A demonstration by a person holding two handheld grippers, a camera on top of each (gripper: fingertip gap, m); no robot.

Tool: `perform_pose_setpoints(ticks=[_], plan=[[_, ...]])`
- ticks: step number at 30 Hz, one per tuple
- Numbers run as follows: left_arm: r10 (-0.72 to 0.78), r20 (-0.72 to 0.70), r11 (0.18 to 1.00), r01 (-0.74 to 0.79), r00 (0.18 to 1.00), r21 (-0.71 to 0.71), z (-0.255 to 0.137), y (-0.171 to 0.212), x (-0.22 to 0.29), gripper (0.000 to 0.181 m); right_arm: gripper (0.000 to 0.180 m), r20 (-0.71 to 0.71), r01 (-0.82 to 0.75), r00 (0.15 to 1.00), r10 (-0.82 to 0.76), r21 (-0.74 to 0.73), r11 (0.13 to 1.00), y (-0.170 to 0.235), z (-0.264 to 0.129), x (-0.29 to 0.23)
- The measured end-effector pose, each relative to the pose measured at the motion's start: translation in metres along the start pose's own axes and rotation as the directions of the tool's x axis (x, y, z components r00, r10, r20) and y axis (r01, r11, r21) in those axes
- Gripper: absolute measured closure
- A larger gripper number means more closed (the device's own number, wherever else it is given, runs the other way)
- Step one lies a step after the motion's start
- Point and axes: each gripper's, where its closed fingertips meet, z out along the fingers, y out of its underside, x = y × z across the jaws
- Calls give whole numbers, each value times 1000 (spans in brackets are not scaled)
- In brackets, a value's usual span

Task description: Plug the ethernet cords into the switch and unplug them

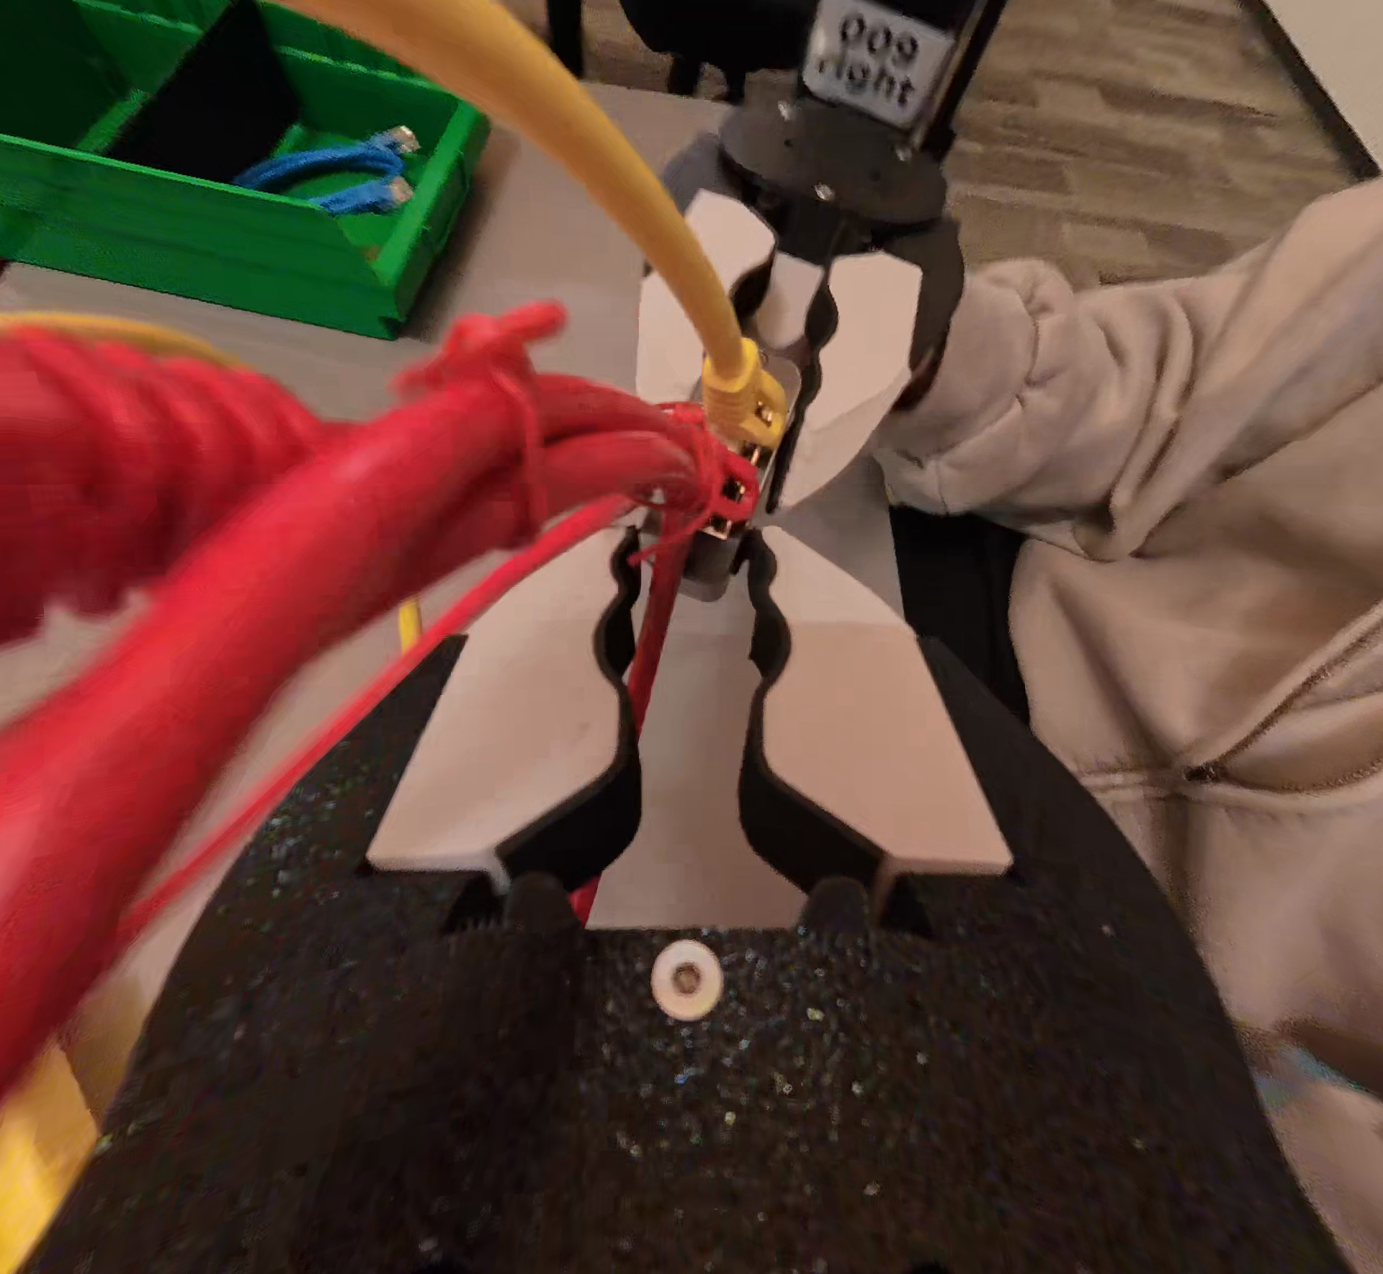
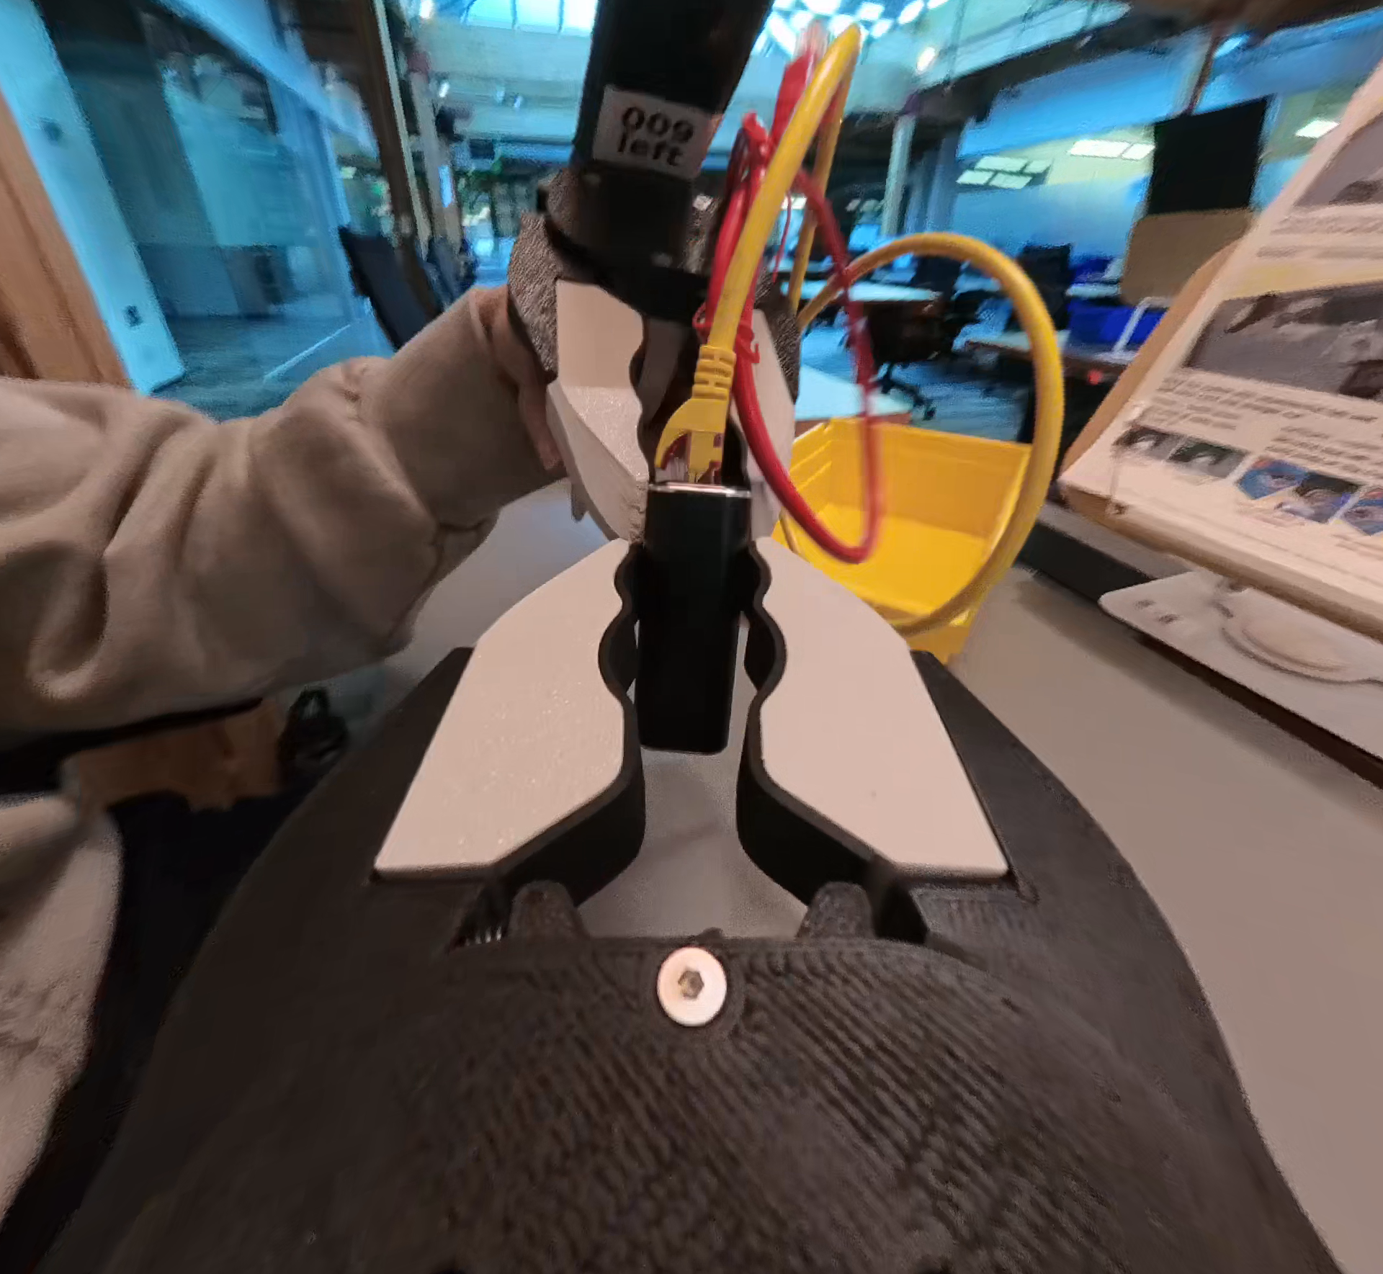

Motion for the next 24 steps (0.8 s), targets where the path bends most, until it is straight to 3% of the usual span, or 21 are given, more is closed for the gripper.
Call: perform_pose_setpoints(ticks=[4, 8, 12, 15, 20, 22, 24], plan=[[-62, 160, 987, 36, 985, 159, -5, -25, -18, 147, 154, -111, -115, 983, 147, 252, 961, -18, -9, 26], [-114, 425, 934, -49, 898, 355, -19, -37, -27, 127, 154, -150, -240, 928, 341, 460, 855, -23, -26, 48], [-166, 603, 960, -13, 780, 281, -1, 2, -29, 122, 154, -153, -237, 914, 376, 550, 801, -25, -28, 48], [-240, 592, 948, 54, 769, 313, 20, 12, -25, 114, 154, -131, -237, 921, 366, 557, 796, -28, -17, 39], [-326, 597, 926, 121, 733, 356, 18, 14, -23, 119, 154, -105, -231, 933, 343, 554, 800, -28, -14, 31], [-391, 502, 892, 183, 772, 414, 20, 14, -15, 125, 154, -64, -248, 940, 334, 542, 803, -29, -15, 26], [-510, 336, 804, 300, 792, 514, 15, 11, -7, 133, 154, -70, -226, 950, 305, 521, 823, -28, -16, 23]])
